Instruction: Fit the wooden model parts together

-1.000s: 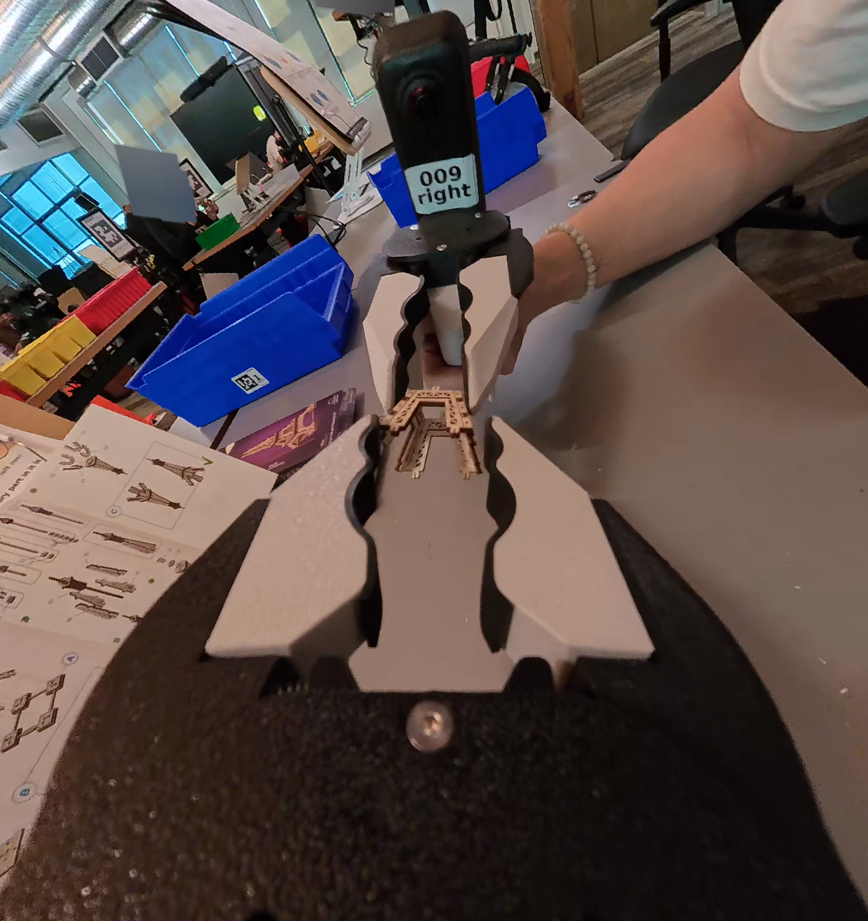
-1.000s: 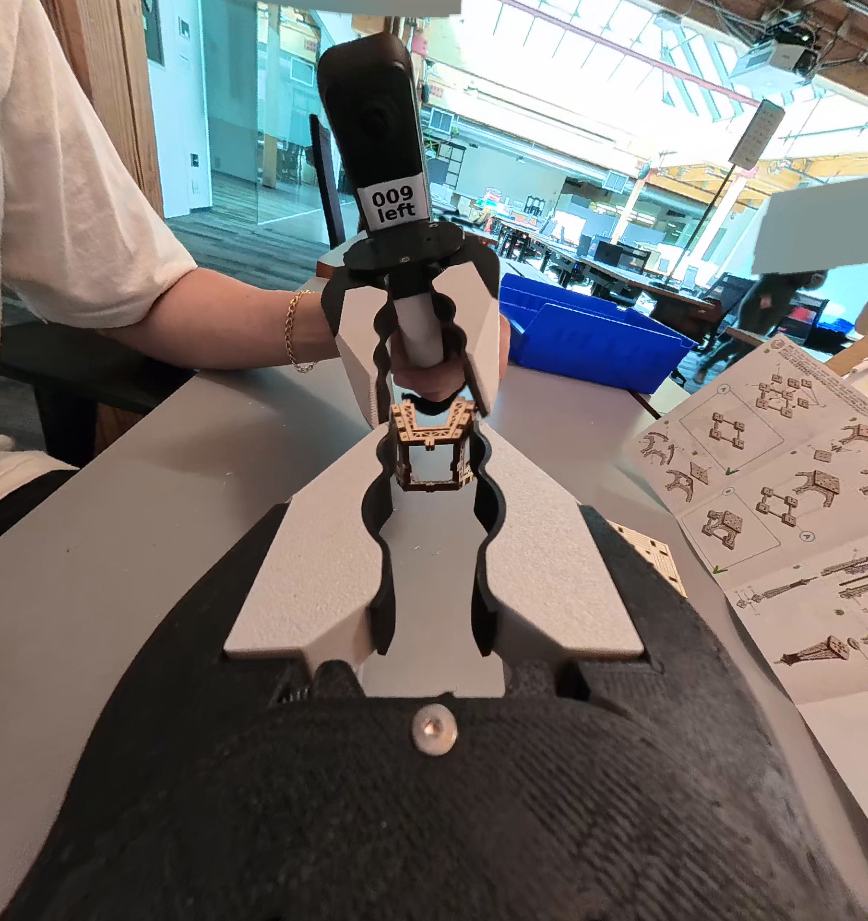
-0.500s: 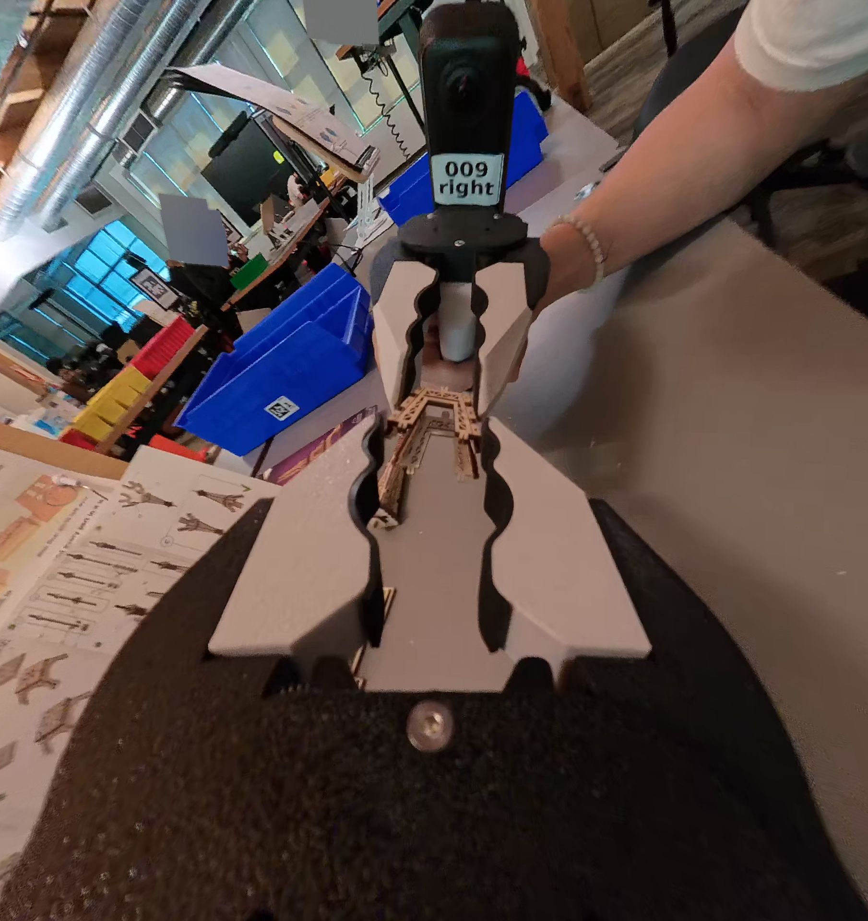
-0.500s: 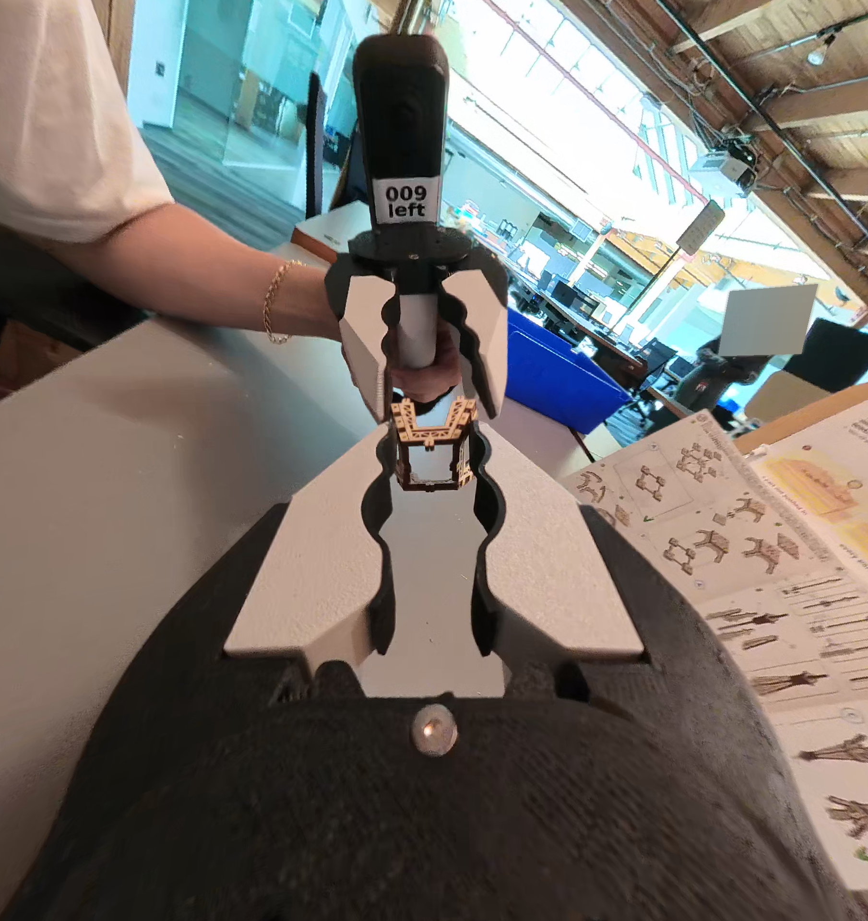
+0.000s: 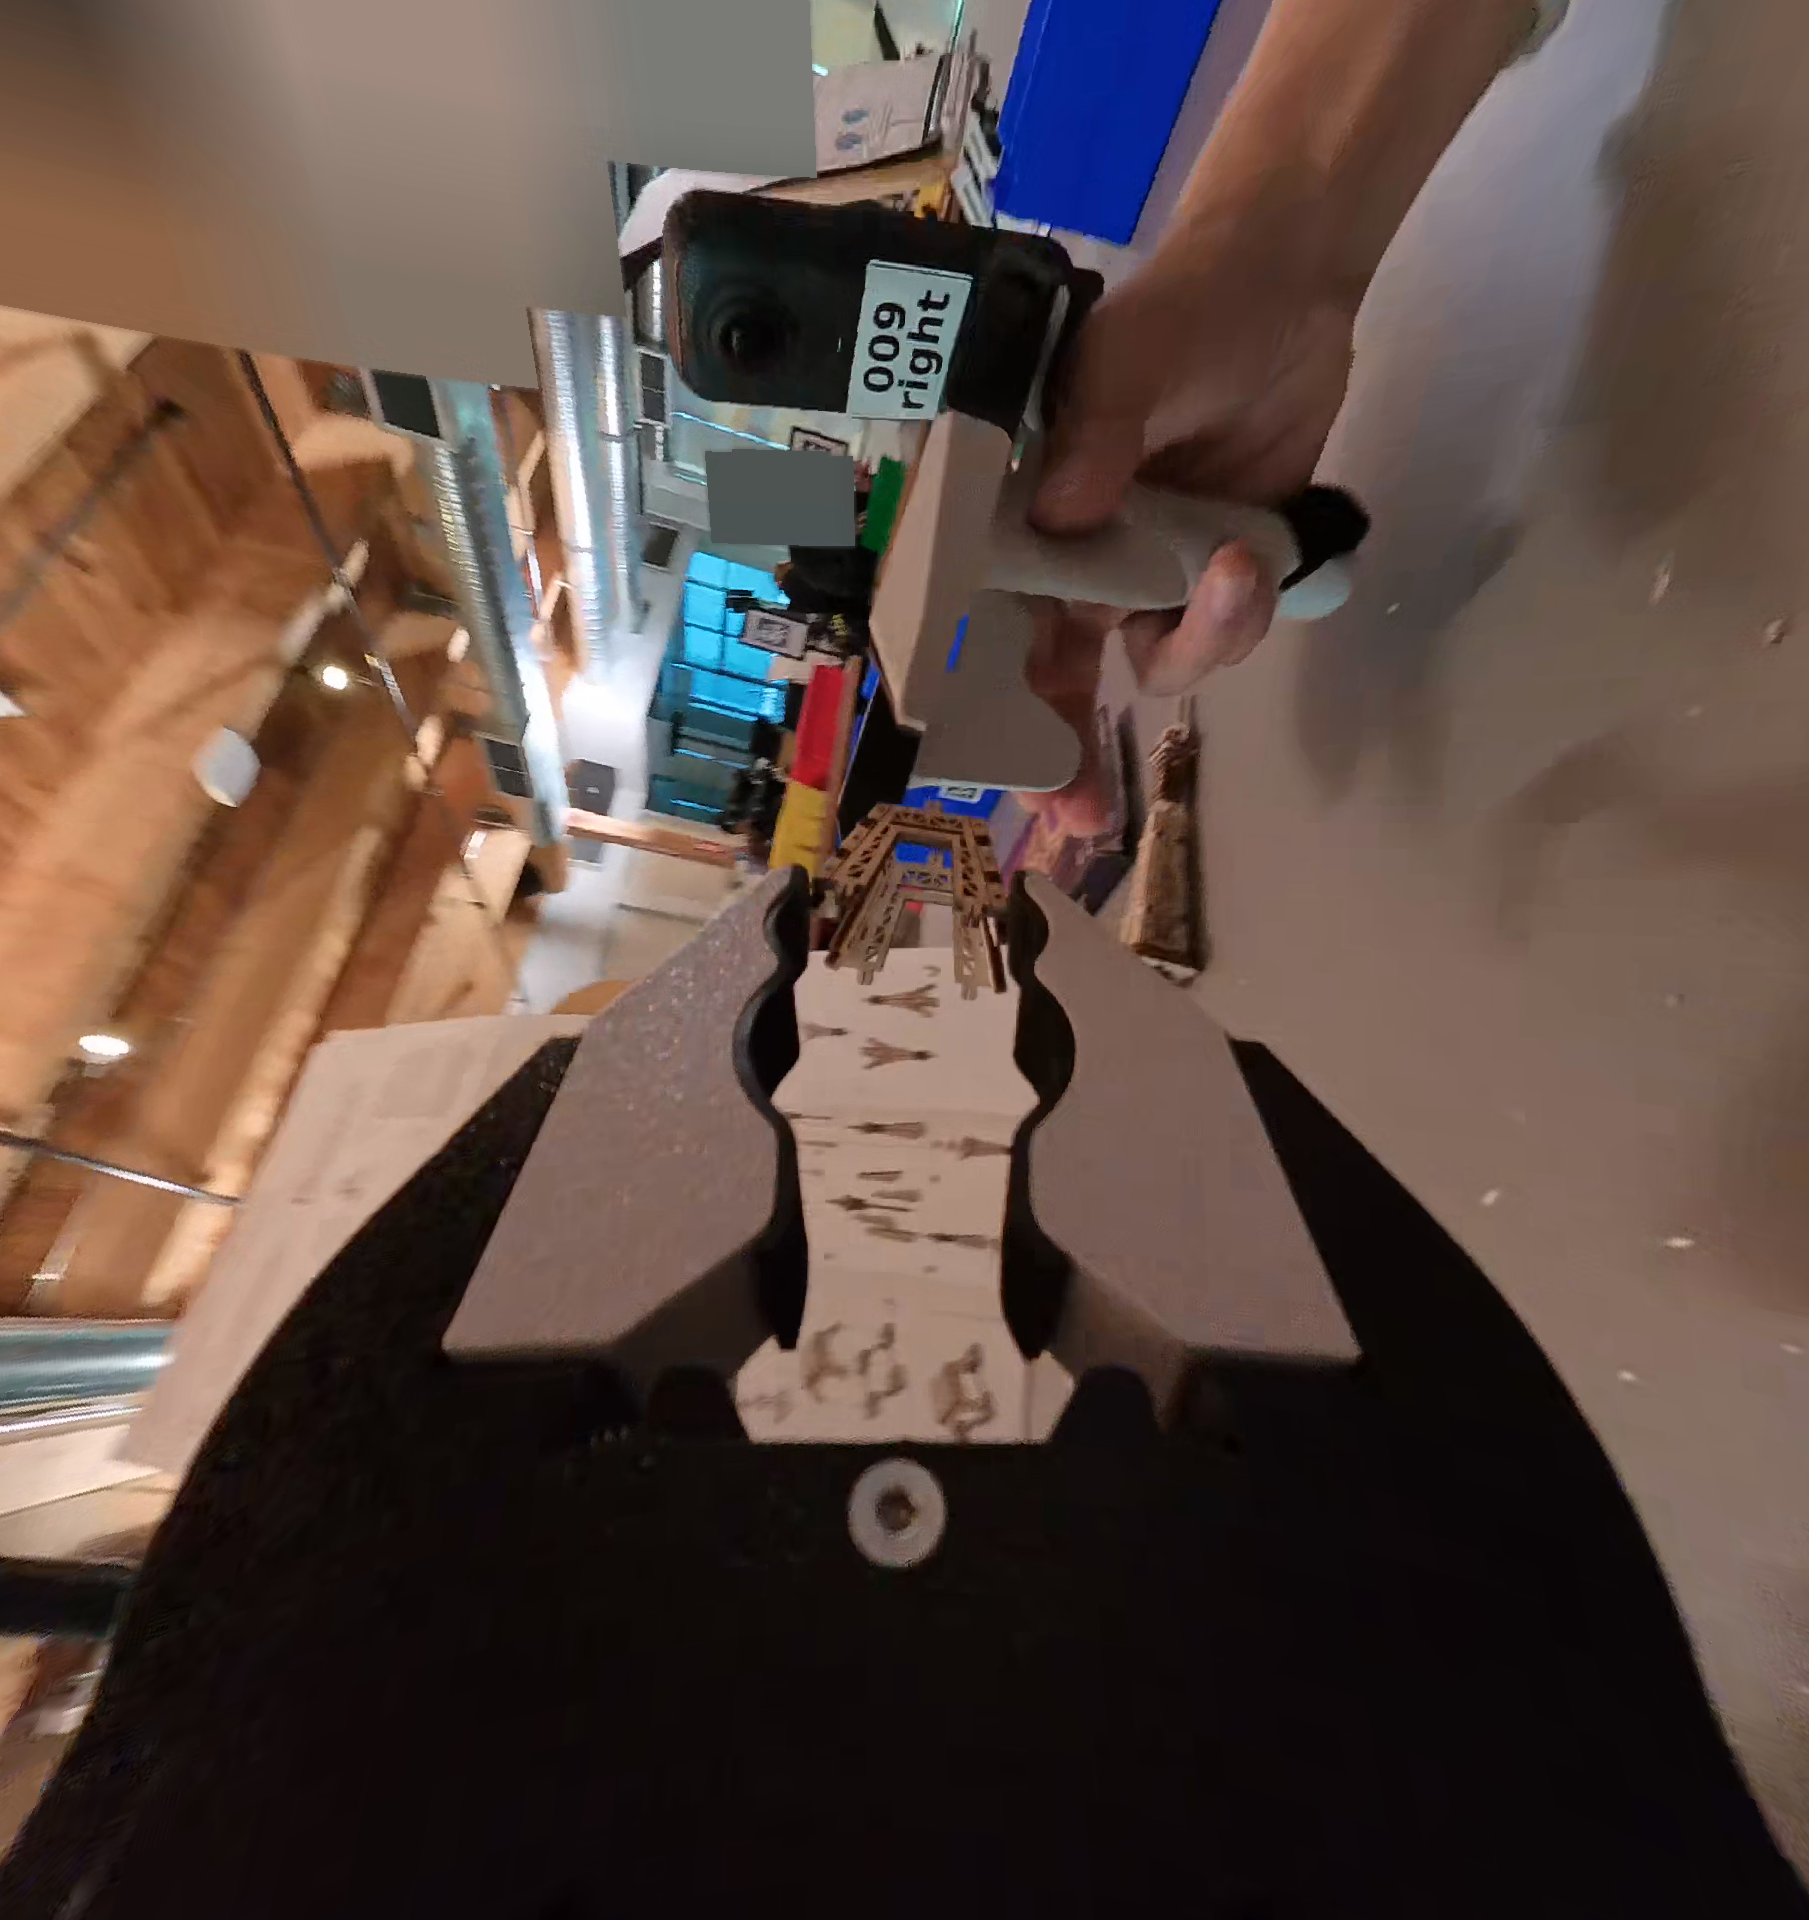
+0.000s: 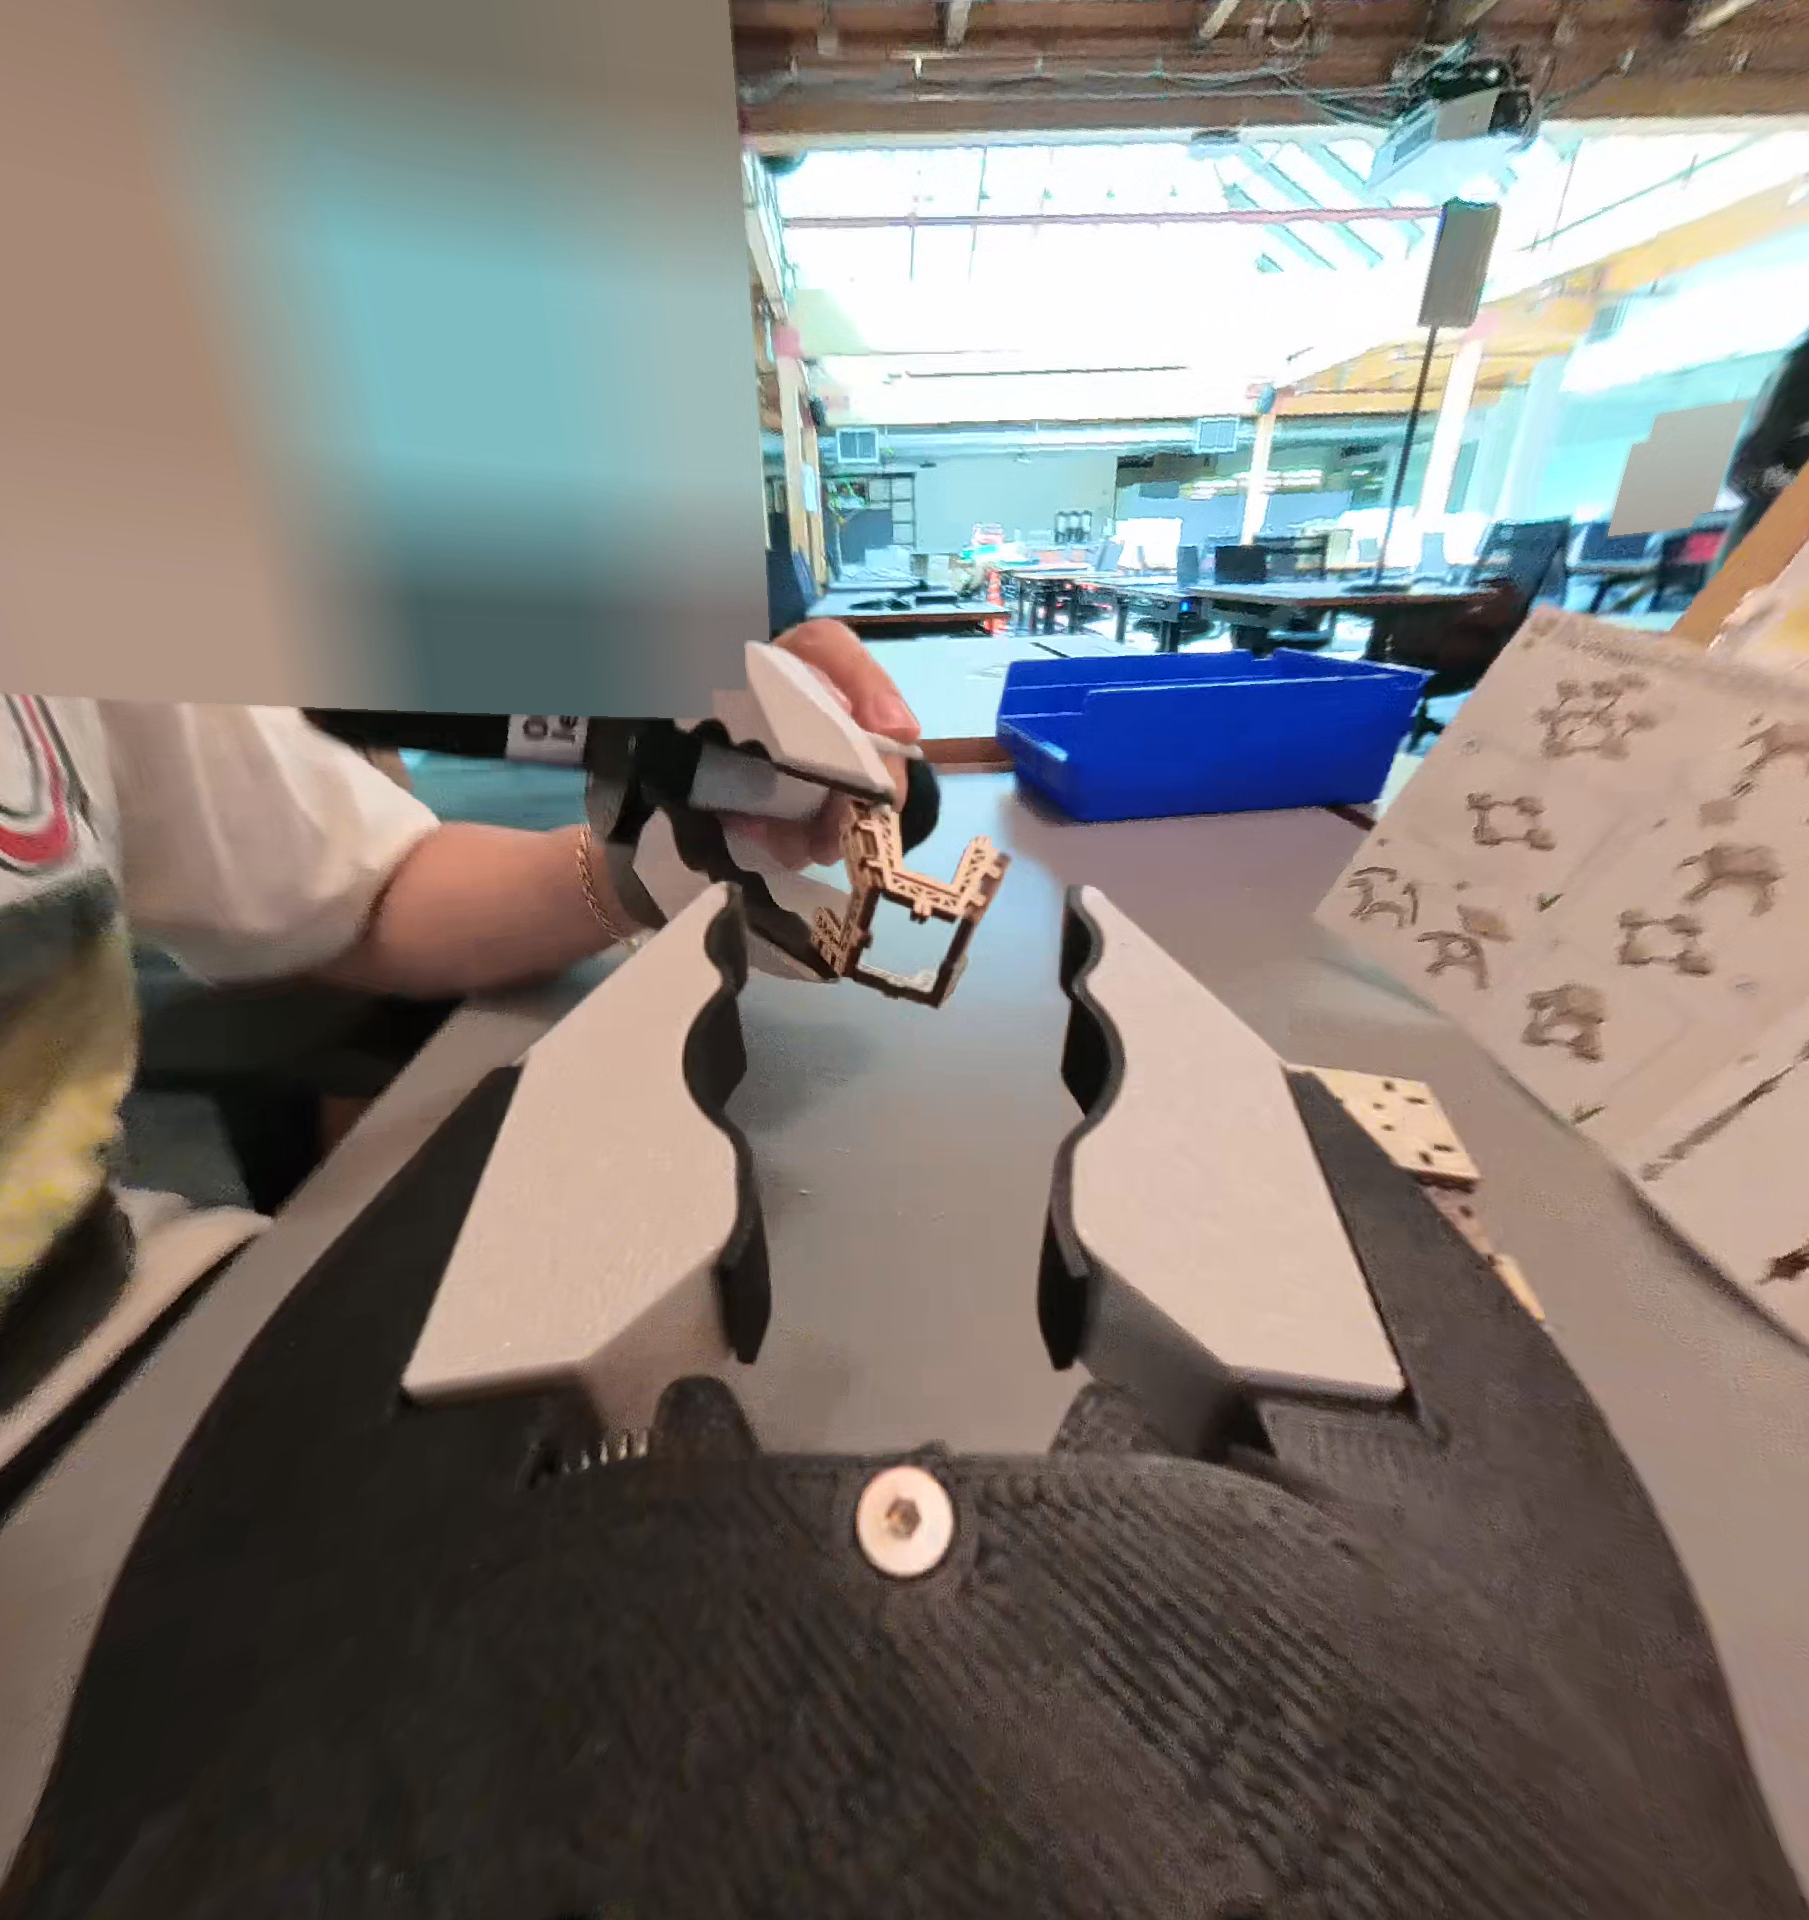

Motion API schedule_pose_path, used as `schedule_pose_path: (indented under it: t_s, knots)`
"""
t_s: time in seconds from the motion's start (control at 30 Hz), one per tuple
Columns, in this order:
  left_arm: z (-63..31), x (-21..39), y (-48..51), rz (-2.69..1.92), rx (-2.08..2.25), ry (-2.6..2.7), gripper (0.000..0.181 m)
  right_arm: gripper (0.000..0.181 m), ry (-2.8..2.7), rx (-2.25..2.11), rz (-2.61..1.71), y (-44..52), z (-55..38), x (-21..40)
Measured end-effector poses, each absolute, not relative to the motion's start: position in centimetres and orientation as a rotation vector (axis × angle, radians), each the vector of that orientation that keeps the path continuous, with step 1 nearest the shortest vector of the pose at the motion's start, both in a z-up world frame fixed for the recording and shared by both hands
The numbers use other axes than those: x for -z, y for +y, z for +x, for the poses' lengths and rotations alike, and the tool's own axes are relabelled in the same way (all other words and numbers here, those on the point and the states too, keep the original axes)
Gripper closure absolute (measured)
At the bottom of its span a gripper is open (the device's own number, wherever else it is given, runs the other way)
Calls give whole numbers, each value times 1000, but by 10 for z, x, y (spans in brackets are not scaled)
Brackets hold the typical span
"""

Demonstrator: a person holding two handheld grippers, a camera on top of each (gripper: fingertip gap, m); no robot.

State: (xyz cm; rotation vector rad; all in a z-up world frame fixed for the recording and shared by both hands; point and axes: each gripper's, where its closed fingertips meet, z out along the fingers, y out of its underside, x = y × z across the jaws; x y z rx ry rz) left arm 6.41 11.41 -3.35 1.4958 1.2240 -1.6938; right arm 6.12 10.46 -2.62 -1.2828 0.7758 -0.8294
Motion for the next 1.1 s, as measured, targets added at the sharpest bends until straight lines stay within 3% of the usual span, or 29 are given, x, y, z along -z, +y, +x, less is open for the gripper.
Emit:
schedule_pose_path:
  t_s: [0.17, 0.53, 0.6, 0.77, 0.93, 1.1]
  knots:
    - [62, 27, 116, 1457, 1637, 1074, 147, 125, 764, 782, -1240, 112, 61, 23]
    - [51, 27, 118, 1469, 1654, 1022, 146, 153, 722, 885, -1200, 112, 58, 13]
    - [51, 28, 117, 1471, 1718, 1101, 145, 154, 724, 914, -1220, 111, 59, 15]
    - [51, 29, 119, 1481, 2051, 1626, 122, 154, 695, 1125, -1357, 105, 62, 24]
    - [62, 24, 121, 1431, 2204, 1870, 134, 154, 620, 1216, -1460, 112, 62, 30]
    - [59, 32, 123, 1486, 2195, 1990, 134, 154, 560, 1241, -1515, 122, 61, 32]
